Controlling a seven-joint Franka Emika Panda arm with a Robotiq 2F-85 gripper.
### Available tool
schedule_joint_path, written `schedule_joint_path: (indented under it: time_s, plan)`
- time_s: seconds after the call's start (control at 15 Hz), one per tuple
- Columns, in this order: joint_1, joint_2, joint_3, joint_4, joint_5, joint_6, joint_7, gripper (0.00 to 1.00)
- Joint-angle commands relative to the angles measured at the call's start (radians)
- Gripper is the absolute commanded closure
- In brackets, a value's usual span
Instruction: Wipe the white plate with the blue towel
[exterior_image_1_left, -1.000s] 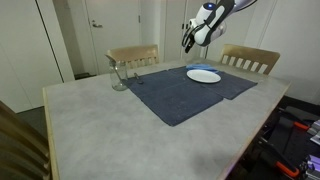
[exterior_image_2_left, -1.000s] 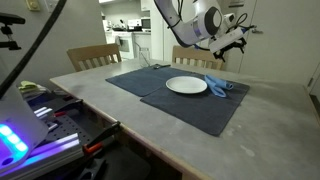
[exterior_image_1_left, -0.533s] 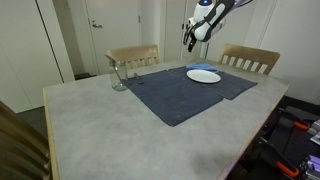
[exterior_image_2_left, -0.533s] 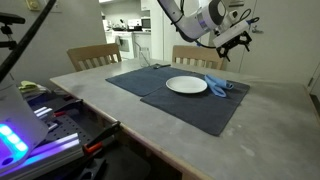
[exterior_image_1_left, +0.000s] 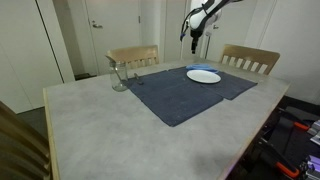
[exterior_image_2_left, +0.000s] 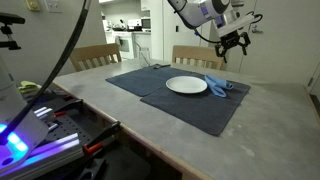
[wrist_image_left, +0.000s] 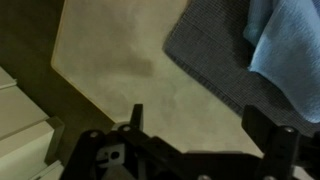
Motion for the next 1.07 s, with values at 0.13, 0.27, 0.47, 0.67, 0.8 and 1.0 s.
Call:
schedule_joint_path:
  time_s: [0.13,0.27,0.47,0.67,0.8,1.0]
  plan:
    - [-0.085,0.06,0.06,0.167,0.085,-0.261,-0.174,0.0]
    - [-0.098,0.051,0.061,0.162,0.107,-0.302,-0.205,0.0]
    - [-0.12,0.039,0.072,0.142,0.143,-0.306,-0.239,0.0]
    - [-0.146,0.017,0.102,0.1,0.189,-0.293,-0.271,0.0]
    - [-0.159,0.009,0.124,0.077,0.22,-0.291,-0.283,0.0]
    - [-0.165,0.001,0.136,0.037,0.233,-0.265,-0.283,0.0]
